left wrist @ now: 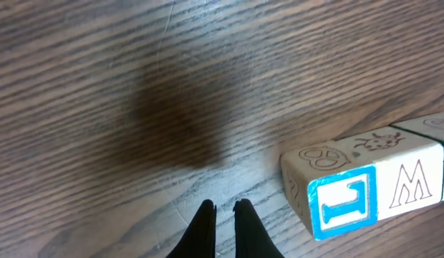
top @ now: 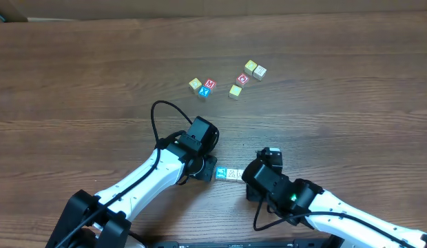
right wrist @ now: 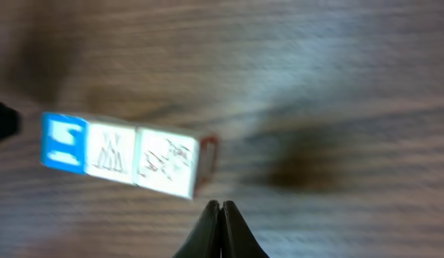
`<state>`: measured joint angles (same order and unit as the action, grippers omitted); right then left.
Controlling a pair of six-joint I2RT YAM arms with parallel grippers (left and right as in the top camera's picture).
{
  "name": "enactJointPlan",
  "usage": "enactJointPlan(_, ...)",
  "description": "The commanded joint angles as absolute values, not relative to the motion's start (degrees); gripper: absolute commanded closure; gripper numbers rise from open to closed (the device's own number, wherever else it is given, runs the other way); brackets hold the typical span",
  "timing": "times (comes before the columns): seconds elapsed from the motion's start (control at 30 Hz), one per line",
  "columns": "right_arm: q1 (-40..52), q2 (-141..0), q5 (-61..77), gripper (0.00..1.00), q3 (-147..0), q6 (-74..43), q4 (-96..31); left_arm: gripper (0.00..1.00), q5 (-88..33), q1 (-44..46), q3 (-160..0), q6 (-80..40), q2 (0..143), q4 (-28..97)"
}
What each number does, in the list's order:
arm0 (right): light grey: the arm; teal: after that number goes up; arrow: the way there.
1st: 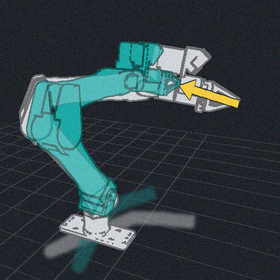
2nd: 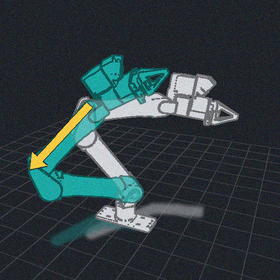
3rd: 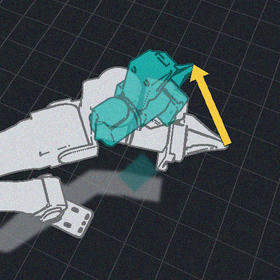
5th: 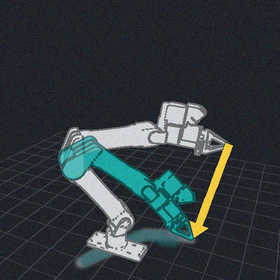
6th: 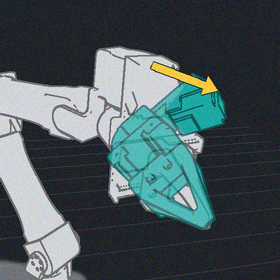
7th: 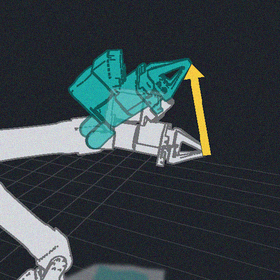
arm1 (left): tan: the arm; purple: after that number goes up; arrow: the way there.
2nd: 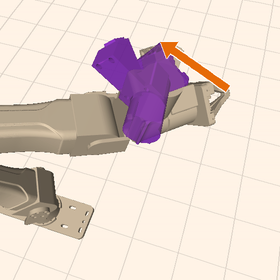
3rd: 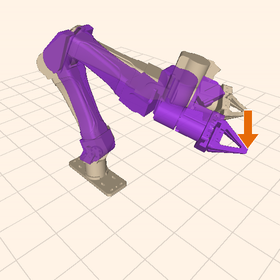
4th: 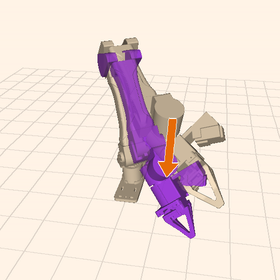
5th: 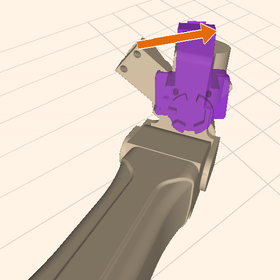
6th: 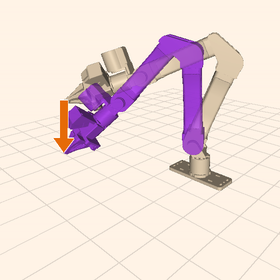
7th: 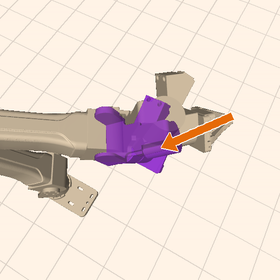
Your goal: Flip 5 blocks
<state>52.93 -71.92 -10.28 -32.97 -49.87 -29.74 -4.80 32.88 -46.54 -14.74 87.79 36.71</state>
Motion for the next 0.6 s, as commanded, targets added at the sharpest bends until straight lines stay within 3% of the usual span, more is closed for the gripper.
enactJointPlan(0.0, 52.7, -75.2, -10.2, 0.96, -32.8, -49.6, -27.2, 0.96, -5.7, 32.6, -47.2, -13.5, 88.1, 36.5)
enactJointPlan(0.33, 45.2, -76.9, -8.5, 0.96, -32.8, -50.9, -26.2, 0.95, -7.4, 32.6, -47.2, -13.5, 88.1, 36.8)
enactJointPlan(0.57, 39.7, -77.0, 1.7, 0.96, -32.8, -51.0, -25.2, 0.96, -9.8, 32.6, -47.2, -13.5, 88.1, 36.8)
